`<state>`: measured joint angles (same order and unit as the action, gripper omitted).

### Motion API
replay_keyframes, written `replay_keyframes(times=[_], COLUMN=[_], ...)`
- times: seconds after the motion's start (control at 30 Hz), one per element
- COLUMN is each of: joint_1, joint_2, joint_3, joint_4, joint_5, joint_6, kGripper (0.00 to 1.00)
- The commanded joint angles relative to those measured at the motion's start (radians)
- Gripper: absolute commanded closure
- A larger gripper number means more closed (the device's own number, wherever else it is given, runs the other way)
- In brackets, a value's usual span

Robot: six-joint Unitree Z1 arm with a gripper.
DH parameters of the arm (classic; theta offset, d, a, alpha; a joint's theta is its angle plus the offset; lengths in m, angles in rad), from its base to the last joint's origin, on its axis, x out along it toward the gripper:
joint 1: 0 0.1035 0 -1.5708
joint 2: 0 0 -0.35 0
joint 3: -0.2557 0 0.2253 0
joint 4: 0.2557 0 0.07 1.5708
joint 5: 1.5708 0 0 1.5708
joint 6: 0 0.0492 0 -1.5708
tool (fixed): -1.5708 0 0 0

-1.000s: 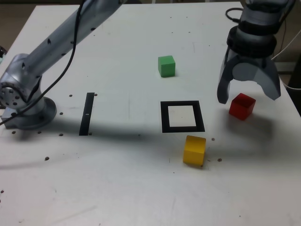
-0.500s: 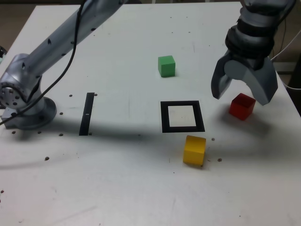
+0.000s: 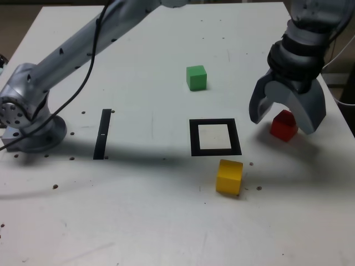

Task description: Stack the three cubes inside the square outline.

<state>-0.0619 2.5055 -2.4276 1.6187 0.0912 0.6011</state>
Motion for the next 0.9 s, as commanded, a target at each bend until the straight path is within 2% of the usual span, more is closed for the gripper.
replay_keyframes(times=[0.0,0.3,0.43,0.63,0.7,0.87], joint_1=[-0.004,-0.004,-0.004,-0.005,-0.006,-0.009], joint_2=[0.018,0.068,0.081,0.083,0.083,0.084], joint_3=[-0.016,-0.082,-0.107,-0.121,-0.122,-0.123], joint_4=[0.009,0.011,0.013,0.010,0.010,0.010], joint_5=[0.004,0.013,0.025,0.049,0.050,0.053], joint_6=[0.003,0.021,0.022,0.015,0.015,0.016], kGripper=[0.04,0.11,0.23,0.50,0.54,0.54])
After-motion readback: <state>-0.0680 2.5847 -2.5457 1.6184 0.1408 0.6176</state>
